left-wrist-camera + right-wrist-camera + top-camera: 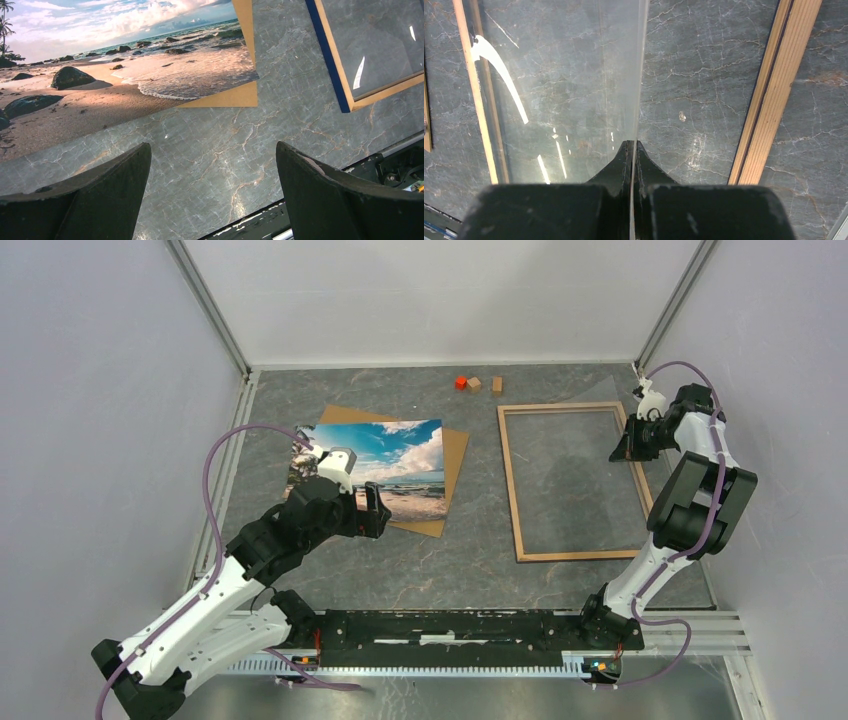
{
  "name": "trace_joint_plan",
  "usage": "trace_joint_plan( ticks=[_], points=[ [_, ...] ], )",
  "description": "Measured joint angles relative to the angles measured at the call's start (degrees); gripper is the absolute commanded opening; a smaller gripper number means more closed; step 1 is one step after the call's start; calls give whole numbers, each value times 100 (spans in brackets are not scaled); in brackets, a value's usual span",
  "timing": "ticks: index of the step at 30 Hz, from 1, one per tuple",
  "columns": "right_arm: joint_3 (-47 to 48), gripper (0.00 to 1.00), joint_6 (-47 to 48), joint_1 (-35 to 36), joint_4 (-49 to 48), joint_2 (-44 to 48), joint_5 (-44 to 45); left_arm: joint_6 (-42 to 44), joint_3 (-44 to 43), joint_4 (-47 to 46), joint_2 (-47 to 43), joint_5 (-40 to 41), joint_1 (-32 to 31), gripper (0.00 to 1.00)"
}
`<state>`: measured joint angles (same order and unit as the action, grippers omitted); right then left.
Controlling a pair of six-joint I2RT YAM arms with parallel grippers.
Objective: Put the photo into the frame
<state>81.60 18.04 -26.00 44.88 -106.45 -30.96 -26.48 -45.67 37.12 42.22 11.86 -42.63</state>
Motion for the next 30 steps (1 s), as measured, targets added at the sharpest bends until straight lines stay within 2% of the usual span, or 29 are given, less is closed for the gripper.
trace_joint_plan(
  ticks=[23, 30],
  points=[
    [0, 0, 31, -11, -11, -9, -68, 0, 11, 0, -13, 0, 0, 100],
    [-22, 10, 44, 13, -28, -22, -90, 0, 13, -2, -28, 0, 0, 100]
  ],
)
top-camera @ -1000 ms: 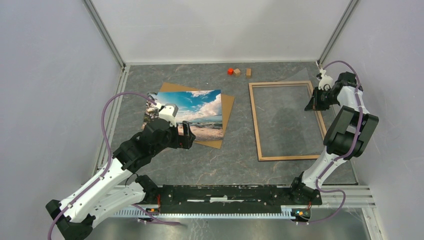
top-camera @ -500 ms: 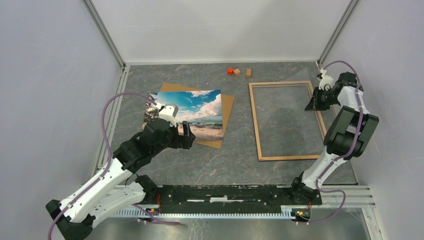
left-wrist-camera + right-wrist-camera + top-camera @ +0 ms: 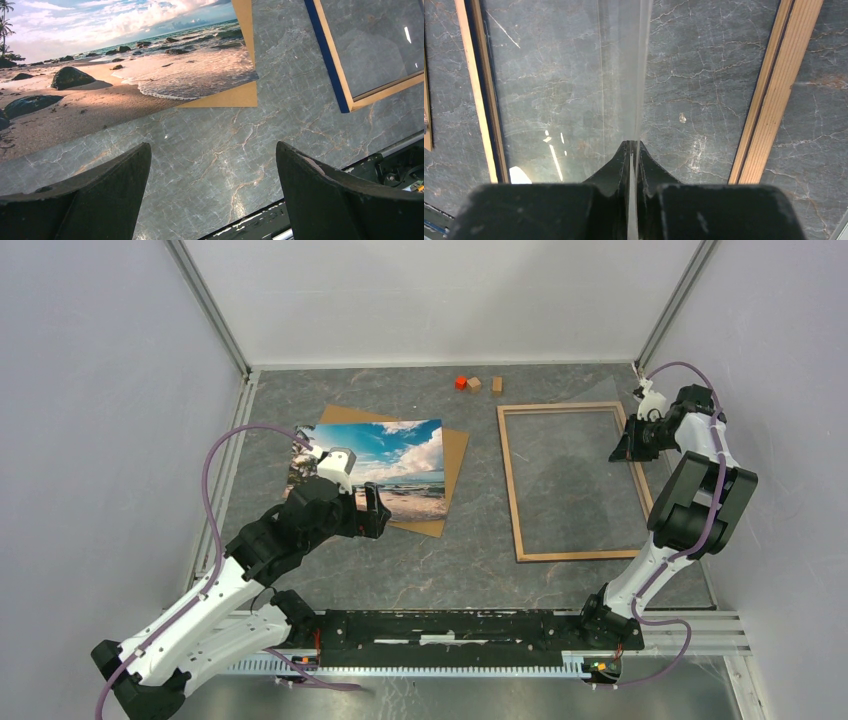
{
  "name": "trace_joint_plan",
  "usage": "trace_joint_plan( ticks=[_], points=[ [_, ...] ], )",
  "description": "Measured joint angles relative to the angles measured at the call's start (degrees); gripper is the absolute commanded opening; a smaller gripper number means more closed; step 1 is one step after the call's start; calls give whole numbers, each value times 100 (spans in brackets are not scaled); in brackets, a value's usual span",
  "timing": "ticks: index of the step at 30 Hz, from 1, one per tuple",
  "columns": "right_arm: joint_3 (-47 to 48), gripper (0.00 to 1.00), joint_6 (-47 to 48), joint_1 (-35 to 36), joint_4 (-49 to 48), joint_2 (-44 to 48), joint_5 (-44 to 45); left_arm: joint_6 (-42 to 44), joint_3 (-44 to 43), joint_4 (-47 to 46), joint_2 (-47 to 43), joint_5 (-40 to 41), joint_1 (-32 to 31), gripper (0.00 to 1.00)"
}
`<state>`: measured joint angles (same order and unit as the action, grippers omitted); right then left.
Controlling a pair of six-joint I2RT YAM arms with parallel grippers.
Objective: Put the photo into the frame
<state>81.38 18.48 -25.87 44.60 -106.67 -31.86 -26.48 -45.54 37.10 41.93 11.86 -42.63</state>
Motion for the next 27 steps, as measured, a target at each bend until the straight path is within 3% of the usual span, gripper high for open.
trace_joint_plan(
  ticks=[7, 27],
  points=[
    [0, 0, 4, 17, 0, 0, 2, 0, 0, -2, 0, -7, 0, 100],
    [2, 0, 420, 116, 181, -70, 369, 0, 0, 0, 66, -46, 0, 100]
  ],
)
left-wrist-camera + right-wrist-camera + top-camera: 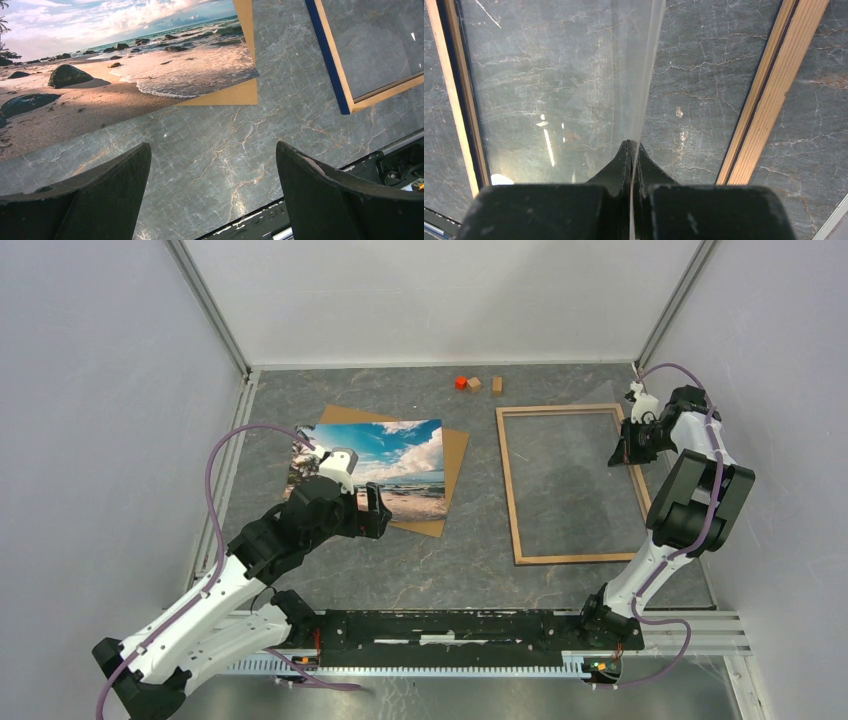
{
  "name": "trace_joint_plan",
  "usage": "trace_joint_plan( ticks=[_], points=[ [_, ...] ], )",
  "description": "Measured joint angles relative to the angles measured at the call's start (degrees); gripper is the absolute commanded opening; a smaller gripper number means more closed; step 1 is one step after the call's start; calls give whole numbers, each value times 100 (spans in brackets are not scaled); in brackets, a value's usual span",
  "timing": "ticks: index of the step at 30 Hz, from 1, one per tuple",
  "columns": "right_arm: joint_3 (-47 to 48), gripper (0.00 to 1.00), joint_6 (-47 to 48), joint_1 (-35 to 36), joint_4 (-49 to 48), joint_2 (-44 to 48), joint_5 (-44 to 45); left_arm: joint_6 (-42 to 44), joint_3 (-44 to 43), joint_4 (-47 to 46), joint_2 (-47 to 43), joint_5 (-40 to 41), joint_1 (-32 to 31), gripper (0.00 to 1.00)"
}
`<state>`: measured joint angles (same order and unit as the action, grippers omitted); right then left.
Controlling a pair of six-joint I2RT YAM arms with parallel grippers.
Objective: Put the photo into the frame
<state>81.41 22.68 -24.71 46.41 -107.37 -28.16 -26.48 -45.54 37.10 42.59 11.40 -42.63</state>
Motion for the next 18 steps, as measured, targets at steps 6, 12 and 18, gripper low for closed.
trace_joint_plan(
  ticks=[6, 12, 18],
  points=[
    [0, 2, 9, 39, -7, -17, 52, 0, 0, -2, 17, -2, 0, 100],
    [0, 1, -11, 72, -33, -44, 199, 0, 0, -20, 39, -7, 0, 100],
    [0, 0, -109, 103, -48, -35, 214, 0, 0, -83, 52, -72, 0, 100]
  ],
)
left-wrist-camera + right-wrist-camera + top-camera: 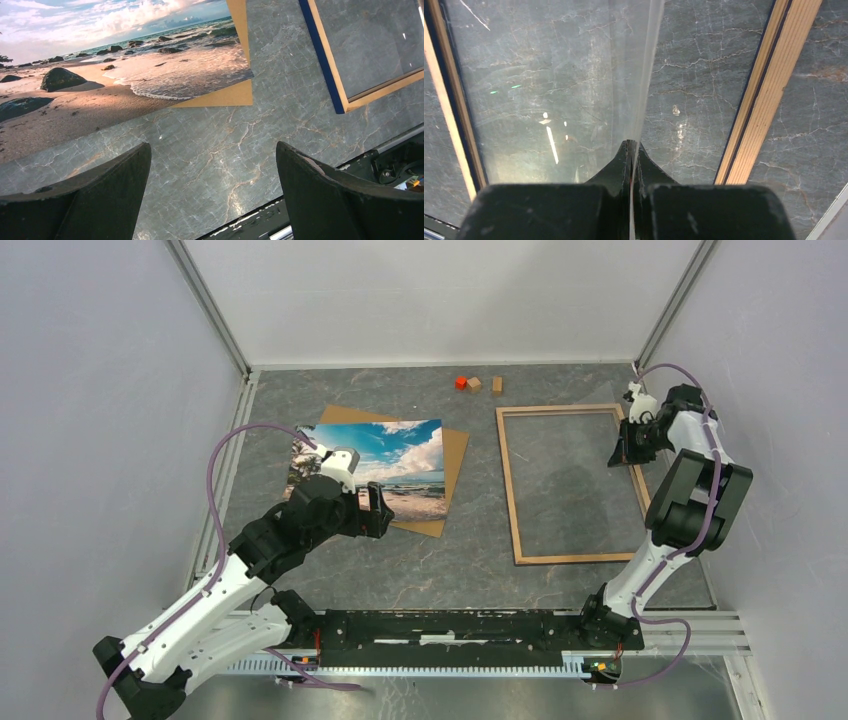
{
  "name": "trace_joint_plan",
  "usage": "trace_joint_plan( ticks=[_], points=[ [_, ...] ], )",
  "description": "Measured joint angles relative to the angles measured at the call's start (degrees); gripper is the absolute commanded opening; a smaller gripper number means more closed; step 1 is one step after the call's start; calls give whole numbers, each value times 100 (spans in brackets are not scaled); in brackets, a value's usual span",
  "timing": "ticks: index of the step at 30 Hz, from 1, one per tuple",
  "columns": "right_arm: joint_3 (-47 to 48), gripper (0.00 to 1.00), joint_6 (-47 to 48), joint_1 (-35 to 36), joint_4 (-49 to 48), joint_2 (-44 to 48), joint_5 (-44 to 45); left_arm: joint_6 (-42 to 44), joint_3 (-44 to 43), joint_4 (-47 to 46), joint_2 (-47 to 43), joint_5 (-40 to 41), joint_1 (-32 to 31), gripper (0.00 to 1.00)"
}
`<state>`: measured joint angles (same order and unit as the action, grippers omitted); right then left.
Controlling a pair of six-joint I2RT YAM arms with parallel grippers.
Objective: Put the photo into the frame
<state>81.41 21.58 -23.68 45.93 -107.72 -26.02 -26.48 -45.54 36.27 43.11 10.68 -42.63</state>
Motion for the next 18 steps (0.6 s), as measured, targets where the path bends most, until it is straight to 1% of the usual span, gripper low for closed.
trace_joint_plan(
  ticks=[5, 8, 12, 15, 18],
  points=[
    [0, 0, -457, 22, 15, 341, 17, -2, 11, -52, 0, -46, 0, 100],
    [28, 0, -726, 61, 63, 918, 17, -2, 52, -94, 0, -81, 0, 100],
    [424, 0, -1158, 205, 192, 1705, -9, -4, 94, -122, -4, -186, 0, 100],
    [715, 0, -1471, 437, 146, 2282, 35, -4, 94, -136, -31, -227, 0, 100],
    [1161, 0, -1934, 885, 164, 2691, 42, -4, 94, -133, -74, -236, 0, 100]
  ],
)
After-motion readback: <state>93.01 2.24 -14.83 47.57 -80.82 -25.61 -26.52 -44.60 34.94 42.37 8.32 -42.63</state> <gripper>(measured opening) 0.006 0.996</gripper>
